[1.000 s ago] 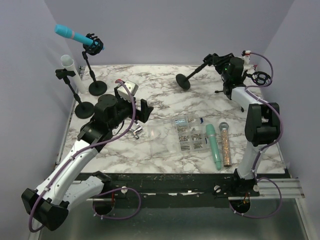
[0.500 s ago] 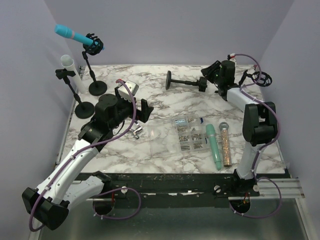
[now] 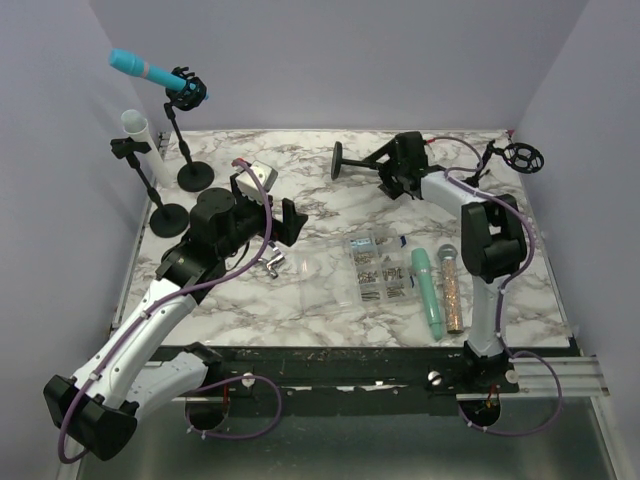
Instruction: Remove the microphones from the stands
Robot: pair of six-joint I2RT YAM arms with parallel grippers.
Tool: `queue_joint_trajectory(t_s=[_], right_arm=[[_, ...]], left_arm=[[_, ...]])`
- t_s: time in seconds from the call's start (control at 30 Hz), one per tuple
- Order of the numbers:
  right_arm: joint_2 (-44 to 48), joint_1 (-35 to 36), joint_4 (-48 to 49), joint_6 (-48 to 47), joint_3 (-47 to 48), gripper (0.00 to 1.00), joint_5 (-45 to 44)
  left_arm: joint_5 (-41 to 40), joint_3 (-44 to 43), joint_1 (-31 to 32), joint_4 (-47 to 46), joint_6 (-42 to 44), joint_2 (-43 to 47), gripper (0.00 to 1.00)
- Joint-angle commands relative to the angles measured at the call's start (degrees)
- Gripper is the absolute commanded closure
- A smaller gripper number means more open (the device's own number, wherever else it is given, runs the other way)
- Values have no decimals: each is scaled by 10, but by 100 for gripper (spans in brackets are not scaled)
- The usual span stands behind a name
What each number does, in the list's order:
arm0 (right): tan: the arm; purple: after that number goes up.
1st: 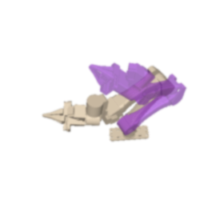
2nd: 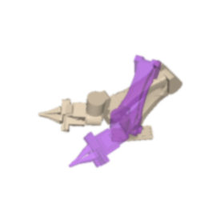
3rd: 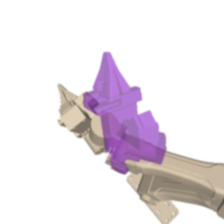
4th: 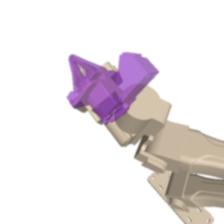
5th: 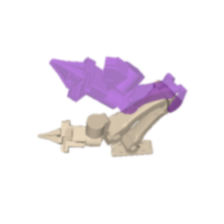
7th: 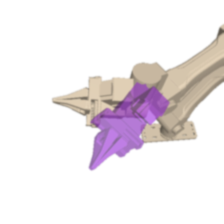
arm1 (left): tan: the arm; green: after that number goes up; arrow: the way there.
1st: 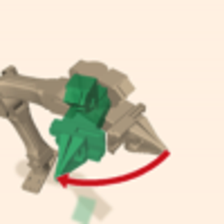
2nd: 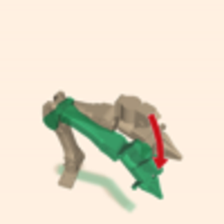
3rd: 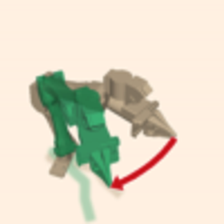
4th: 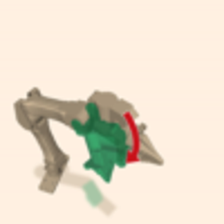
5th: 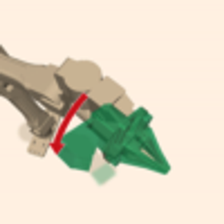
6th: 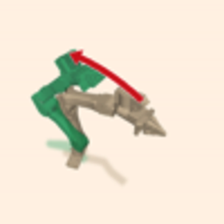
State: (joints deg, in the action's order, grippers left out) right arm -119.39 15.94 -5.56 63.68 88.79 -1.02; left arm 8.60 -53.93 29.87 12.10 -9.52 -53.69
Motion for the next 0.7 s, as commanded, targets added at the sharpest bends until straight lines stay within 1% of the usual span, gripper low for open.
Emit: queue_joint_trajectory(t_s=[0.0,0.1,0.17,0.3,0.4,0.53,0.57,0.6,0.67], right_arm=[[-37,9,-59,159,14,4,-70],[-58,9,-75,206,35,4,-117],[-77,9,-85,228,55,4,-129],[-129,9,-100,256,106,5,-119],[-163,9,-101,273,139,7,-108],[-201,9,-123,284,191,18,-122],[-207,9,-128,284,201,23,-128],[-209,9,-128,282,206,33,-132],[-207,9,-120,265,209,43,-139]], left_arm=[[9,-2,2,-8,-4,10,1],[8,-2,3,-7,-3,11,2],[10,-3,3,-7,-3,11,2],[14,-3,2,-9,-5,14,1],[14,-3,2,-9,-5,14,1],[13,-4,2,-7,-5,11,1],[13,-4,2,-7,-4,10,1],[12,-4,2,-7,-4,9,1],[12,-5,2,-6,-3,8,1]])
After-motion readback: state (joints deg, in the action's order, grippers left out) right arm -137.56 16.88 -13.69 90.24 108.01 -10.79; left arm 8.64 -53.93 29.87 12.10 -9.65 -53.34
